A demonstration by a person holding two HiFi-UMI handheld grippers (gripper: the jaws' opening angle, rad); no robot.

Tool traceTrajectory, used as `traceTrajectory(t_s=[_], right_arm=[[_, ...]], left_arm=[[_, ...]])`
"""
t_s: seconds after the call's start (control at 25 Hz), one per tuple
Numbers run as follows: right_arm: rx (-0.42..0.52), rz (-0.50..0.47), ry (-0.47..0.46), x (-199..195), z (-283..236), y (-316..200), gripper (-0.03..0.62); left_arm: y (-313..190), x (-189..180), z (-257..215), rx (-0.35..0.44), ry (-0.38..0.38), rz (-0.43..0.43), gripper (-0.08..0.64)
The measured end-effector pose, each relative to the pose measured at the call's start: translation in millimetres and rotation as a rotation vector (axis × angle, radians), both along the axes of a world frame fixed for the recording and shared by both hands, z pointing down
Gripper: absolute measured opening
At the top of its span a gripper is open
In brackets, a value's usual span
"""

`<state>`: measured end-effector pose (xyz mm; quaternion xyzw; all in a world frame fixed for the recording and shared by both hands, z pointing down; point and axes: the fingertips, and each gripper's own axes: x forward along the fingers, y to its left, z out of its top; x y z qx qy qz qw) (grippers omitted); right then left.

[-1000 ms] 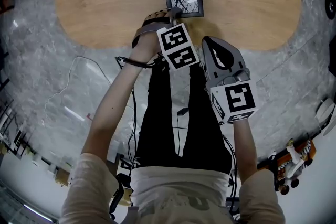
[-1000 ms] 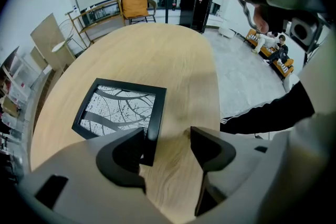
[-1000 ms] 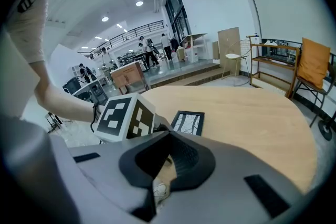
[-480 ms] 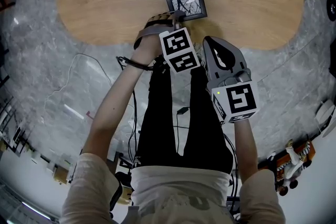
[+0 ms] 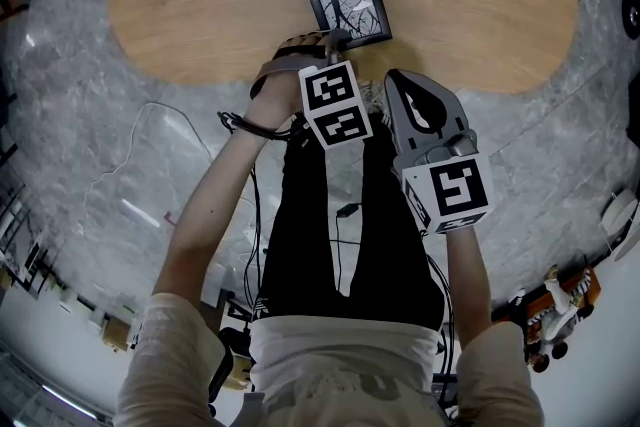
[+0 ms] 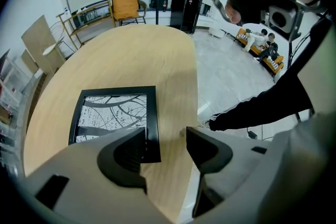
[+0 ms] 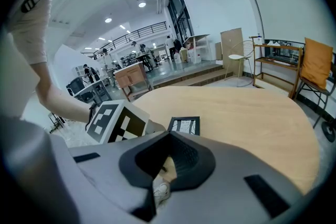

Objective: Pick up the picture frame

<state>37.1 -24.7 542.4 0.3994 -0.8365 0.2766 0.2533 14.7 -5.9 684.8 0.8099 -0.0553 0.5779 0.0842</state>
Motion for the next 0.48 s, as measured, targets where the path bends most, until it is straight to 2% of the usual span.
traceTrajectory(t_s=[0.48], right_arm=[[-0.004, -0.007, 0.000, -1.1, 1.2, 0.4, 0.005]], left_arm=[[18.4, 0.5, -2.2, -0.006, -0.001, 0.006, 0.229]])
